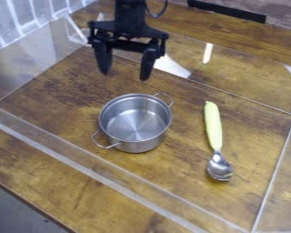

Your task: Move the green spoon to the right

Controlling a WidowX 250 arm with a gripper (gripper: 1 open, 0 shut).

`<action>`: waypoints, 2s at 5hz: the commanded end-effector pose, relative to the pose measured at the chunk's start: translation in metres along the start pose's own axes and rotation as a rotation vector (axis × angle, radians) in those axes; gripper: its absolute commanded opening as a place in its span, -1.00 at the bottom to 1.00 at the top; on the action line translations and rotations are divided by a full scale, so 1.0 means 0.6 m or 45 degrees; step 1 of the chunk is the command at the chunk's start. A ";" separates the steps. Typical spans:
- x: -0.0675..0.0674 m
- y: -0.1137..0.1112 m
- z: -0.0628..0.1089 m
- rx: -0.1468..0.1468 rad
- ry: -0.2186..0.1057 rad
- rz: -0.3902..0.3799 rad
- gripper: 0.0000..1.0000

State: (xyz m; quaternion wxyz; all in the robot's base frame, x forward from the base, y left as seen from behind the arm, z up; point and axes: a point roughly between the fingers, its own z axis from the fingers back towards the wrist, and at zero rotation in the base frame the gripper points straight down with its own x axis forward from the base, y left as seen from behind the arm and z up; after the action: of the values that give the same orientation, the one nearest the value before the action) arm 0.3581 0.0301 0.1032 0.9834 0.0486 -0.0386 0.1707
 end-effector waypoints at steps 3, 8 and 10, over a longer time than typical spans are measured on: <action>0.018 0.038 0.045 -0.005 -0.180 -0.005 1.00; 0.067 0.084 0.014 -0.027 -0.253 -0.254 1.00; 0.053 0.100 -0.008 -0.022 -0.204 -0.283 1.00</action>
State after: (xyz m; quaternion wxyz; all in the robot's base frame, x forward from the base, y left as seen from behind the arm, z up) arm 0.3691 0.0863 0.0858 0.9942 0.0514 -0.0827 0.0456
